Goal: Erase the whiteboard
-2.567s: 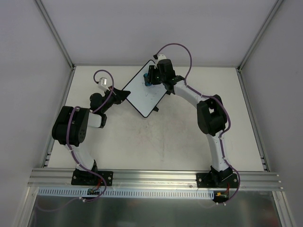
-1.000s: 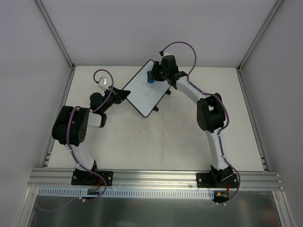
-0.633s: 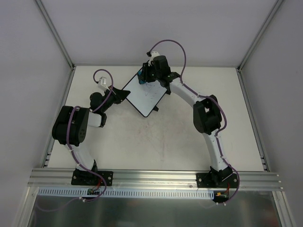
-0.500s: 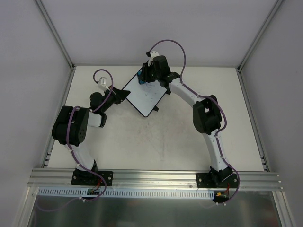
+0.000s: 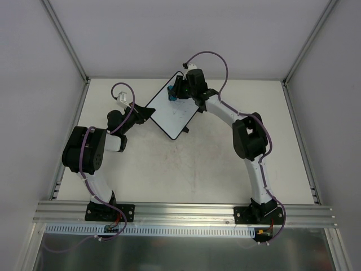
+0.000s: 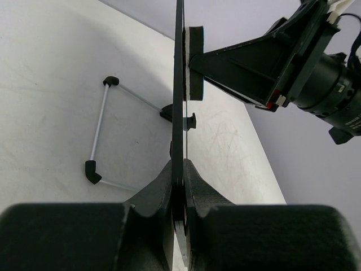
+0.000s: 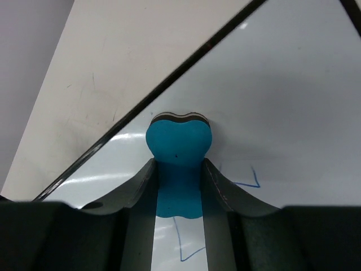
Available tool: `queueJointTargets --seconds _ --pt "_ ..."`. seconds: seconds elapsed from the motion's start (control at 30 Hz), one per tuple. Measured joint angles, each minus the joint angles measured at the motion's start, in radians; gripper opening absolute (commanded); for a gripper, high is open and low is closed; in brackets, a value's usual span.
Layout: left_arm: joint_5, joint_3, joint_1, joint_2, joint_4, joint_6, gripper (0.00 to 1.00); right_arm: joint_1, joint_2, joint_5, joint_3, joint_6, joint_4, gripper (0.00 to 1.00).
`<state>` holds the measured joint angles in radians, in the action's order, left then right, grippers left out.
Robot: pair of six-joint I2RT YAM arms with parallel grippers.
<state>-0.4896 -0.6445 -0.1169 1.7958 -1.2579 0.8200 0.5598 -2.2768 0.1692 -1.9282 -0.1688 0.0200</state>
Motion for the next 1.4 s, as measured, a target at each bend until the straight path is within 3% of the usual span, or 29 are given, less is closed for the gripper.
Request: queueJointTargets --seconds 0.73,1.4 --pt "-0.002 0.0 -0.002 0.0 -0.003 0.003 0.0 -0.141 0.052 -0.093 0.247 -0.261 0.064 0.0" --pt "-0.004 0.0 -0.002 0.0 -0.007 0.003 0.0 -0.159 0.067 -0.086 0.326 -0.315 0.147 0.0"
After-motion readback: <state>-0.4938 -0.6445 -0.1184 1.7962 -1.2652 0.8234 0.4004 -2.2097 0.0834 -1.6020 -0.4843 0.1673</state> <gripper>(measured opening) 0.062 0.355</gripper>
